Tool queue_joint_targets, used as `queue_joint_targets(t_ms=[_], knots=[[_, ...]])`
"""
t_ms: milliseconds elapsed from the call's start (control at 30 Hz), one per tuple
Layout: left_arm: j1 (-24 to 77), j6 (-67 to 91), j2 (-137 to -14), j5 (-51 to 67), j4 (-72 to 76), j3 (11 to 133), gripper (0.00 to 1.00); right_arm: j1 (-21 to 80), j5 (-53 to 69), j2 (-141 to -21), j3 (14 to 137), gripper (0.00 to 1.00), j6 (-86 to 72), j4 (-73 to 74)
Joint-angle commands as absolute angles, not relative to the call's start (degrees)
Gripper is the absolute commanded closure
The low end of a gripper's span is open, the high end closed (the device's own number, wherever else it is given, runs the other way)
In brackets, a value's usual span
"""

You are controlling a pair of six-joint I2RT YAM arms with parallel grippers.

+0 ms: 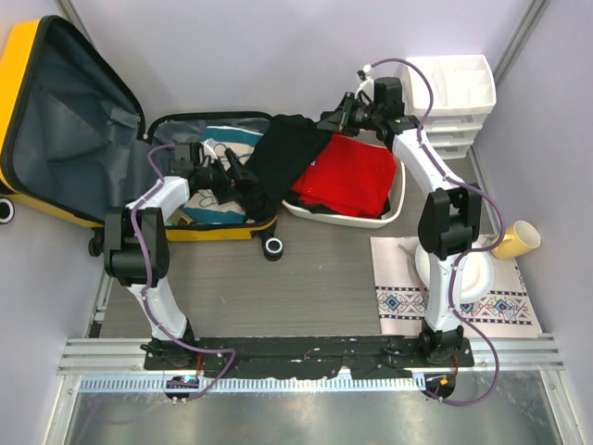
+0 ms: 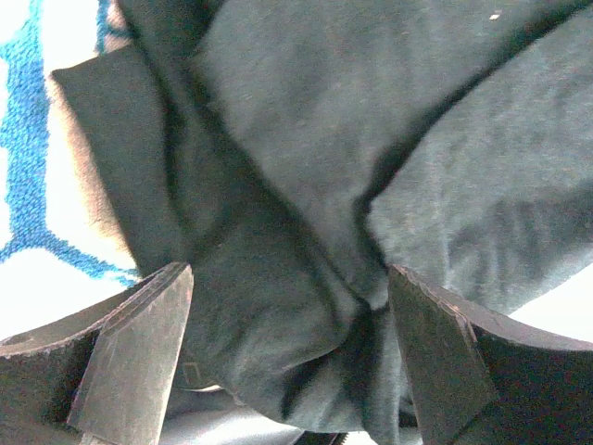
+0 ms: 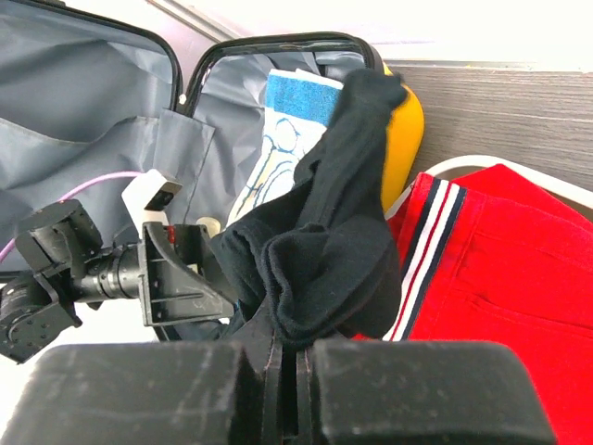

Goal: Open, take out, and arrange the luggage

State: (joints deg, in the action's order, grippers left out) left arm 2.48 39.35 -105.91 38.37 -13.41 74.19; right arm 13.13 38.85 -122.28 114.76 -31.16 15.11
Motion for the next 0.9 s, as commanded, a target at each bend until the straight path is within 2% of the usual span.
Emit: queue_joint_targets(t_ms=[0,133,300,500,567,600,667,700,767,800,867], knots=[[2.72,46.14,-105.99,37.44,-6.06,70.84,0.10,11.87,38.32,-116.46,114.87,0.99,-29.62,13.18],[2.29,45.70,-105.82,35.59,-7.30,69.44,0.09,11.78,38.50,-116.63,115.58,0.99,-29.18,13.97],[3.25,52.28,-105.55,37.26,7.34,64.95,0.08,11.69,38.76,-116.72,115.49,0.99,-29.09,14.24],[3.60,54.57,-106.79,35.78,12.55,65.04,0.10,11.60,39.11,-117.42,116.54,0.99,-29.00,14.76],[3.78,55.89,-107.93,35.77,14.32,66.09,0.22,11.60,39.11,-117.77,116.80,0.99,-29.18,14.68],[3.78,56.68,-108.19,36.12,16.07,66.62,0.34,11.51,39.20,-117.86,116.98,0.99,-29.35,14.76],[3.87,56.34,-108.37,37.09,15.82,68.46,0.46,11.60,39.37,-118.04,117.33,0.99,-29.44,14.77],[3.78,55.99,-108.11,37.18,15.12,69.08,0.58,11.60,39.46,-118.12,117.51,0.99,-29.44,14.77],[3.78,54.15,-106.97,37.00,13.28,70.75,0.71,11.51,39.46,-118.30,117.95,0.99,-29.53,14.68],[3.78,53.79,-106.61,36.65,13.01,71.01,0.83,11.51,39.55,-118.47,118.04,0.99,-29.62,14.68],[3.78,53.53,-105.74,36.47,11.96,71.89,0.93,11.60,39.64,-118.65,118.12,0.99,-30.23,14.15]])
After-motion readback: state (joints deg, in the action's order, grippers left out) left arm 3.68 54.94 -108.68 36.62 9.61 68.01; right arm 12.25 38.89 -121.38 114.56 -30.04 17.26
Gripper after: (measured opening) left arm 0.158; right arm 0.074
